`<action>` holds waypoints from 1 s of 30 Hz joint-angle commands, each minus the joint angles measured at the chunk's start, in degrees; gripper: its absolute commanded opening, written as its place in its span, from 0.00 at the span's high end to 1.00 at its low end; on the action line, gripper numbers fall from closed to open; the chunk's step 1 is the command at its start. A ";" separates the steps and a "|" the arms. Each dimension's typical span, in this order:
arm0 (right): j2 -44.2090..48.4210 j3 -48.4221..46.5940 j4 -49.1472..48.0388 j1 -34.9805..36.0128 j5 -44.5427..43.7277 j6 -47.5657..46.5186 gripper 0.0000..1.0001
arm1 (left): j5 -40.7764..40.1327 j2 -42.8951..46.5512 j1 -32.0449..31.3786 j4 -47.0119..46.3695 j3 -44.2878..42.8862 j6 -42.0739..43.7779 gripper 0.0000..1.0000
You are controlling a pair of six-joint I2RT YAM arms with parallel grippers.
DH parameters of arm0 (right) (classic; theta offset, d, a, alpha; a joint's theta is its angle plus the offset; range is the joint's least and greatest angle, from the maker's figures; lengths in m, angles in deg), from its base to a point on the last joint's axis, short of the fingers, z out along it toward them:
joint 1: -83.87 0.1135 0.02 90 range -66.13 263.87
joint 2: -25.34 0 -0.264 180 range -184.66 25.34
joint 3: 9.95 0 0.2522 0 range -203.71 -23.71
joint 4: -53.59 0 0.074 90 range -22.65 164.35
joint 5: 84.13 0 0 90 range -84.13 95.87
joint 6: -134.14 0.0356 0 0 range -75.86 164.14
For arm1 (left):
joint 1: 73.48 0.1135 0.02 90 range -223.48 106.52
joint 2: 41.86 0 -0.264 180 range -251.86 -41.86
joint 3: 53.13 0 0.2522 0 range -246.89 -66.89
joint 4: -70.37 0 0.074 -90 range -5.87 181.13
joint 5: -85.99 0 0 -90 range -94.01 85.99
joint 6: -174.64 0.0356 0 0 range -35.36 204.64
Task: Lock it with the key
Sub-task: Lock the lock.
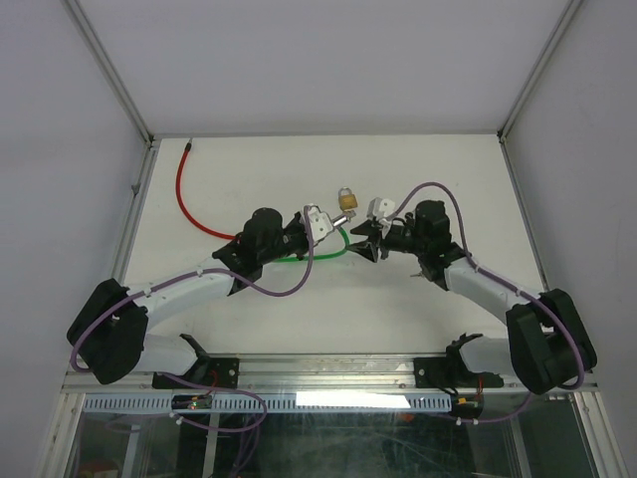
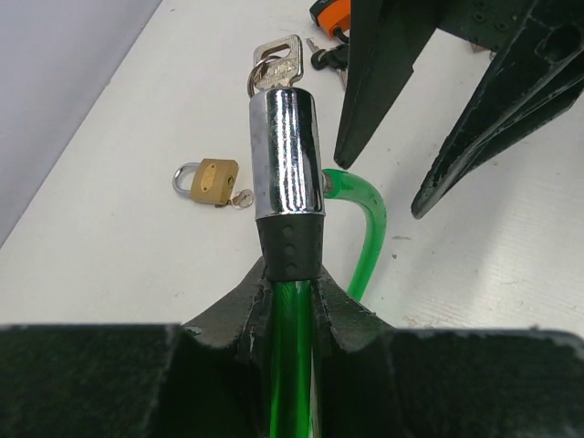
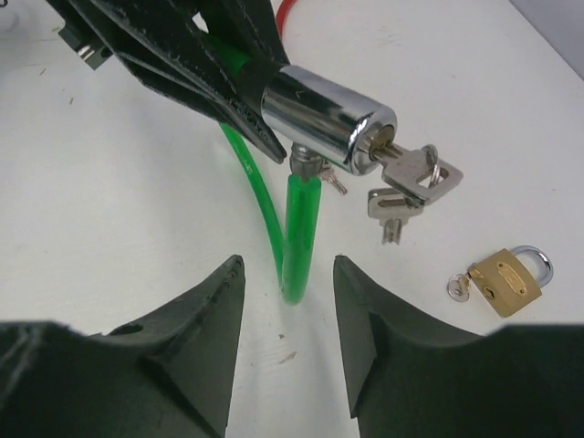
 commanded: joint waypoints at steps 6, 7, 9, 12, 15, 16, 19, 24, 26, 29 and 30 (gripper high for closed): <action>4.51 -11.68 30.30 -10.17 16.25 -14.89 0.42 | 0.78 -1.65 0.74 3.73 -0.31 -1.56 1.00; 4.62 -13.69 32.59 -11.10 16.78 -13.34 0.42 | 0.87 -1.62 0.75 3.75 -0.23 -1.57 1.00; 4.20 -17.86 36.45 -12.47 17.84 -8.33 0.41 | 1.27 -1.71 0.75 3.75 -0.26 -1.46 1.00; 1.26 -27.85 43.65 -12.96 18.76 1.34 0.39 | 1.58 -1.91 0.68 3.84 -0.24 -1.46 1.00; -4.39 -37.26 49.90 -12.97 19.00 13.40 0.39 | 1.77 -1.91 0.74 3.82 -0.27 -1.33 1.00; -6.09 -39.70 52.01 -12.93 20.04 15.58 0.39 | 1.95 -1.87 0.72 3.86 -0.27 -1.31 1.00; -10.21 -44.45 54.94 -12.97 21.65 21.08 0.40 | 2.33 -1.89 0.74 3.90 -0.26 -1.18 1.00; -13.87 -44.60 56.27 -13.17 21.19 21.52 0.40 | 2.79 -1.96 0.73 3.89 -0.23 -0.95 1.00; -15.20 -43.48 56.44 -13.23 21.90 21.54 0.40 | 2.83 -2.11 0.70 3.96 -0.22 -0.96 1.00; -16.93 -42.50 56.97 -13.22 22.55 21.81 0.44 | 2.91 -2.28 0.75 3.97 -0.20 -0.99 1.00; -17.45 -42.30 57.05 -13.21 23.15 21.99 0.47 | 2.95 -2.31 0.72 4.00 -0.21 -0.96 1.00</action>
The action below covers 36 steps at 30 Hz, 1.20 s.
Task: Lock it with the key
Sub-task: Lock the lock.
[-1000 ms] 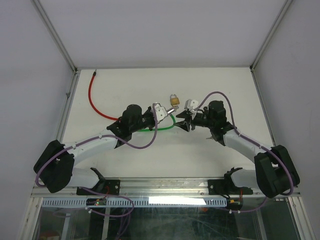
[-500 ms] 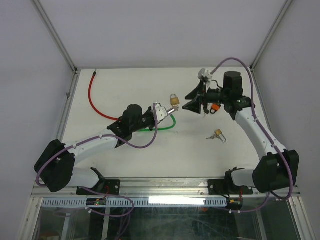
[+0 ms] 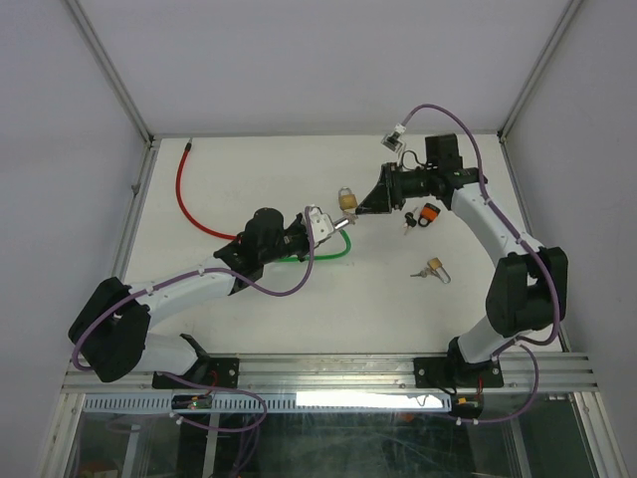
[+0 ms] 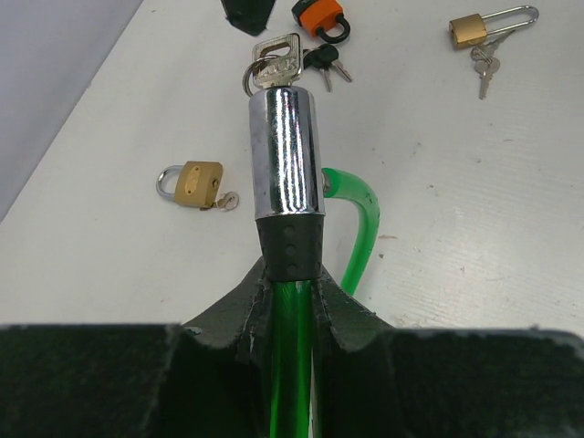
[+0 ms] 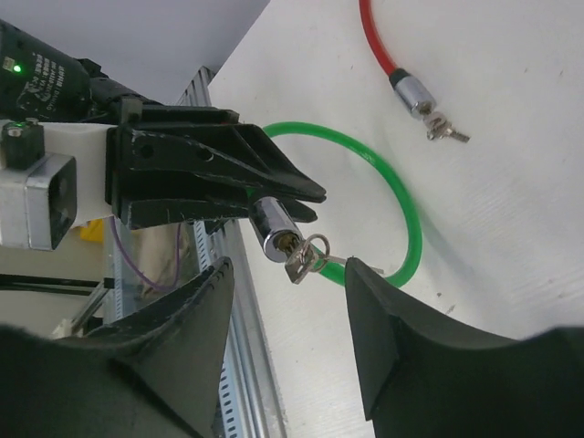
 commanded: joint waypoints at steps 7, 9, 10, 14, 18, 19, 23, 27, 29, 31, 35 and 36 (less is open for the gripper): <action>-2.82 1.17 0.89 0.26 4.17 3.60 0.59 | 1.24 -1.74 0.71 4.16 -0.24 -0.54 1.00; -2.98 1.17 1.03 0.56 4.35 3.38 0.62 | 1.32 -1.70 0.73 4.15 -0.19 -0.54 1.00; -3.07 1.19 1.12 0.76 4.38 3.29 0.63 | 1.34 -1.65 0.70 4.14 -0.19 -0.55 1.00; -3.18 0.98 1.50 1.15 4.23 2.91 0.68 | 1.41 -1.65 0.72 4.23 -0.19 -0.53 1.00; -3.46 0.87 1.65 1.68 3.95 2.71 0.73 | 1.56 -1.66 0.69 4.30 -0.21 -0.58 1.00; -3.58 0.78 1.76 1.80 3.82 2.57 0.74 | 1.60 -1.58 0.72 4.34 -0.27 -0.54 1.00; -4.11 -0.02 3.06 2.12 3.60 1.66 0.85 | 1.60 -1.58 0.70 4.41 -0.28 -0.48 1.00; -4.24 -0.55 4.32 2.18 3.35 0.18 1.00 | 1.51 -1.65 0.69 4.45 -0.29 -0.42 1.00; -4.22 -0.94 5.45 2.16 3.18 -1.31 1.00 | 1.58 -1.58 0.75 4.51 -0.21 -0.35 1.00; -4.01 -1.19 6.41 2.14 3.40 -3.66 1.00 | 1.68 -1.53 0.74 4.59 -0.21 -0.28 1.00; -2.61 -0.47 6.51 2.28 3.89 -9.90 1.00 | 2.06 -1.43 0.75 4.70 -0.19 -0.19 1.00; -2.17 -0.17 6.45 2.35 4.01 -11.98 1.00 | 2.19 -1.33 0.73 4.74 -0.22 -0.14 1.00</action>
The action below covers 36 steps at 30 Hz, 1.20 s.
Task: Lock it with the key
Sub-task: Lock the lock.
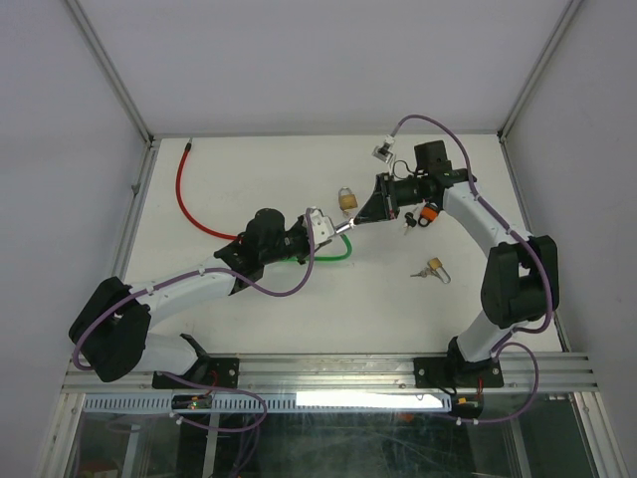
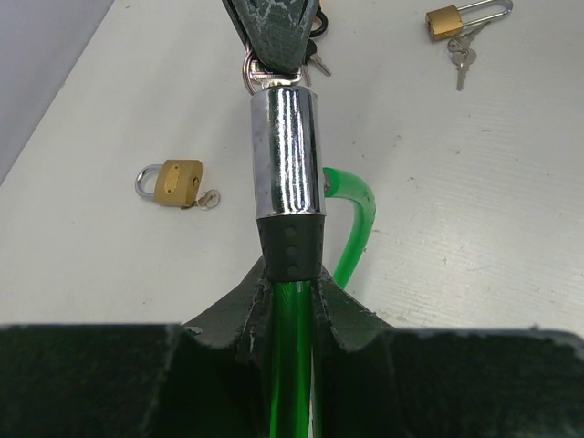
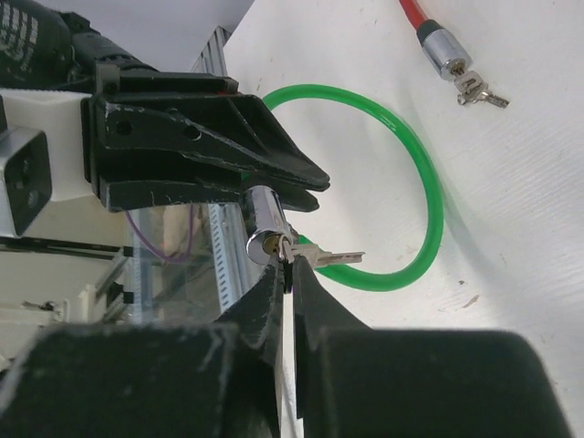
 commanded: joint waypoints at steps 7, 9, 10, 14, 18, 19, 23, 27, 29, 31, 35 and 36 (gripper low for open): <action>7.52 3.00 -0.48 3.89 1.14 -26.59 1.00 | 2.18 -1.47 1.06 4.00 -0.53 -0.13 1.00; 9.24 4.05 -0.61 4.67 1.20 -31.11 1.00 | 2.54 -1.55 1.25 4.10 -0.54 -0.12 1.00; 10.12 4.59 -0.67 4.88 1.21 -33.42 1.00 | 2.66 -1.58 1.29 4.13 -0.64 -0.12 1.00; 13.18 6.43 -0.76 5.05 0.39 -41.43 1.00 | 3.35 -1.46 1.42 4.20 -0.70 -0.29 1.00; 15.59 8.98 -4.61 5.05 -1.12 -42.16 0.96 | 3.89 -1.37 1.61 4.20 -0.73 -0.37 1.00; 15.76 9.32 -5.48 5.09 -1.19 -41.56 0.95 | 3.97 -1.34 1.72 4.18 -0.72 -0.31 1.00; 14.95 9.52 -8.02 5.16 -0.67 -35.87 0.99 | 4.16 -1.39 1.74 4.18 -0.67 -0.36 1.00; 13.42 8.61 -10.17 5.24 0.00 -24.49 1.00 | 4.47 -1.19 1.85 4.18 -0.88 -0.40 1.00; 12.97 7.86 -10.59 5.53 0.00 -17.99 1.00 | 5.02 -0.81 2.07 4.20 -0.99 -0.61 1.00; 12.72 7.23 -10.83 5.92 -0.21 -12.73 0.99 | 5.86 -0.29 2.48 3.96 -1.24 -0.98 1.00; 12.88 6.78 -10.62 6.58 -1.18 -8.35 0.94 | 8.34 0.50 4.10 3.67 -1.96 -1.80 1.00; 13.14 6.97 -10.36 6.73 -1.78 -9.86 0.92 | 9.00 0.49 4.52 3.67 -2.16 -2.01 1.00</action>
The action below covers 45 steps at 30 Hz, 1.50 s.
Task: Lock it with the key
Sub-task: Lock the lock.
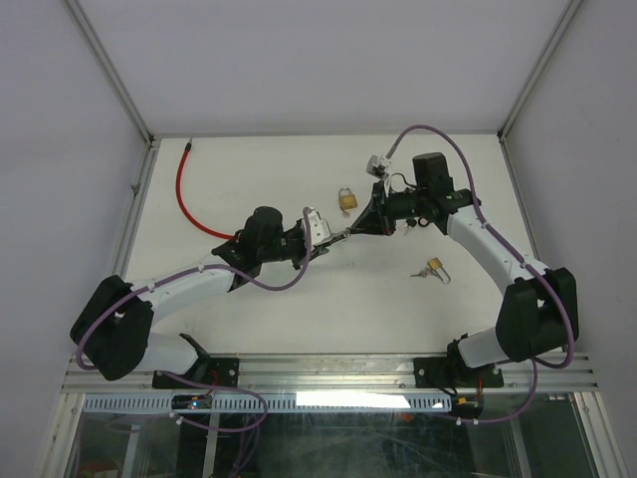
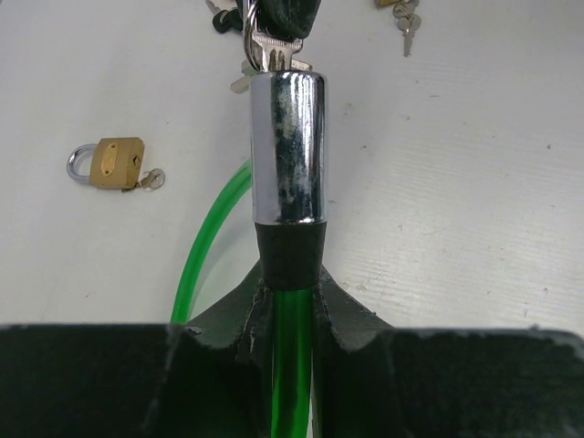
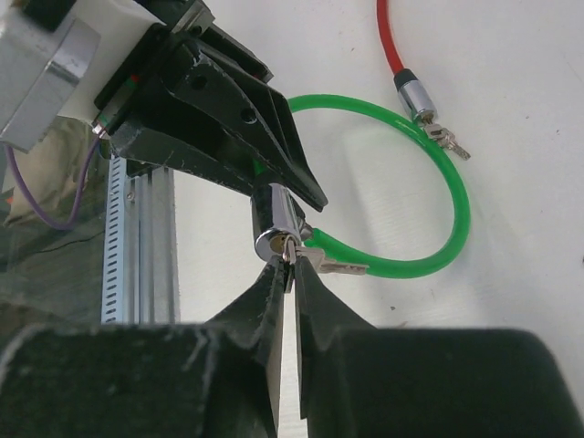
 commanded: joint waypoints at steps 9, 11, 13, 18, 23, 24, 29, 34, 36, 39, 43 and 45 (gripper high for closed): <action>4.86 -2.13 1.53 1.70 0.39 -10.80 0.69 | 5.45 -1.42 4.14 0.41 -3.97 -1.97 1.00; 5.89 -2.26 1.33 0.88 0.12 -12.89 0.68 | 6.02 -1.70 4.34 0.51 -4.10 -1.97 1.00; 6.47 -2.64 0.97 -0.13 0.02 -13.36 0.68 | 6.55 -1.86 4.59 0.58 -4.27 -1.89 1.00; 6.00 -3.95 1.84 -1.70 1.91 -16.24 0.63 | 7.63 -2.31 4.85 0.83 -4.72 -1.85 1.00; 4.38 -4.20 3.34 -1.68 3.66 -23.47 0.54 | 8.09 -2.42 4.94 1.14 -4.92 -1.79 1.00; 3.77 -4.72 3.94 -1.68 3.93 -24.22 0.53 | 8.13 -2.44 4.90 1.15 -4.89 -1.79 1.00; 0.08 -7.04 6.46 -0.38 4.27 -27.02 0.56 | 8.32 -2.85 4.89 1.32 -5.04 -1.66 1.00; -2.04 -8.18 6.15 0.98 1.36 -27.32 0.59 | 8.35 -2.91 4.92 1.54 -5.05 -1.53 1.00; -2.59 -8.53 6.50 0.99 0.65 -27.49 0.60 | 8.40 -2.88 4.93 1.49 -5.05 -1.47 1.00; -2.85 -8.46 6.88 1.04 0.08 -28.03 0.63 | 8.48 -2.95 4.98 1.55 -5.09 -1.46 1.00; -3.35 -9.08 8.85 1.24 0.07 -29.43 0.75 | 8.48 -2.87 5.03 1.56 -5.09 -1.44 1.00; -3.54 -9.45 9.93 1.33 0.01 -30.27 0.79 | 8.48 -2.79 4.98 1.55 -5.05 -1.44 1.00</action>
